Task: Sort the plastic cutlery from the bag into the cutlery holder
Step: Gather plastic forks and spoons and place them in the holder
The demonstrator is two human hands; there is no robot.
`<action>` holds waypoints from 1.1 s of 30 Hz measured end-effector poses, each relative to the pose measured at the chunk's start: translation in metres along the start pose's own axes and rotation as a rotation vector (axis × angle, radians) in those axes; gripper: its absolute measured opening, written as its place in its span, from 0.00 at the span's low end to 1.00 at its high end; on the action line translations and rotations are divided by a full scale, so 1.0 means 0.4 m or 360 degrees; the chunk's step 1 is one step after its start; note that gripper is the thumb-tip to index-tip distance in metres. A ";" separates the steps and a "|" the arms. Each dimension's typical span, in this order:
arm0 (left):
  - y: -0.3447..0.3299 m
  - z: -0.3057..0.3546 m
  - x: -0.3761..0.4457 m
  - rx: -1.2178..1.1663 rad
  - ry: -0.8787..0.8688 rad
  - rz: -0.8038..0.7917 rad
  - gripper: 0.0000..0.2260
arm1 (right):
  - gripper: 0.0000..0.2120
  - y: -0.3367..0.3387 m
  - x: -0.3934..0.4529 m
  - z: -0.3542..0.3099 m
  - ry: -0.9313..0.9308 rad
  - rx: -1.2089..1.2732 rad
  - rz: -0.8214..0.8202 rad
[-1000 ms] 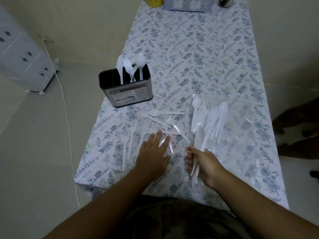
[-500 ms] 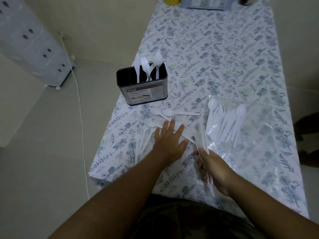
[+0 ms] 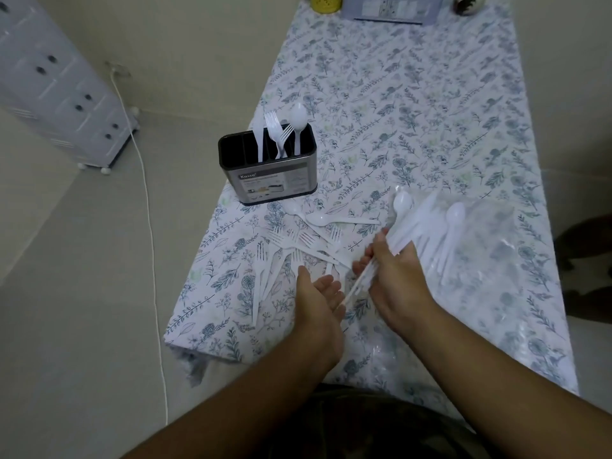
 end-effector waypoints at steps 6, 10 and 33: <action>-0.056 0.030 -0.031 -0.0540 0.0133 -0.0207 0.31 | 0.09 -0.032 -0.059 0.070 0.0084 -0.0619 -0.0166; -0.012 0.038 -0.021 -0.0158 -0.0068 -0.0073 0.28 | 0.07 -0.031 -0.036 0.070 -0.0073 -0.0531 -0.0212; 0.047 0.038 0.054 0.2356 -0.1400 -0.0105 0.31 | 0.15 0.145 -0.073 0.099 -0.0445 -0.1002 -0.0149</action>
Point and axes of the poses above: each hand's wrist, its own x-axis towards the middle knuckle, its own y-axis out of the back of the hand, z = x × y, the point moved 8 cm from there along x, towards the middle knuckle, and after that the axes turned 5 degrees about x, right-handed, at the moved point
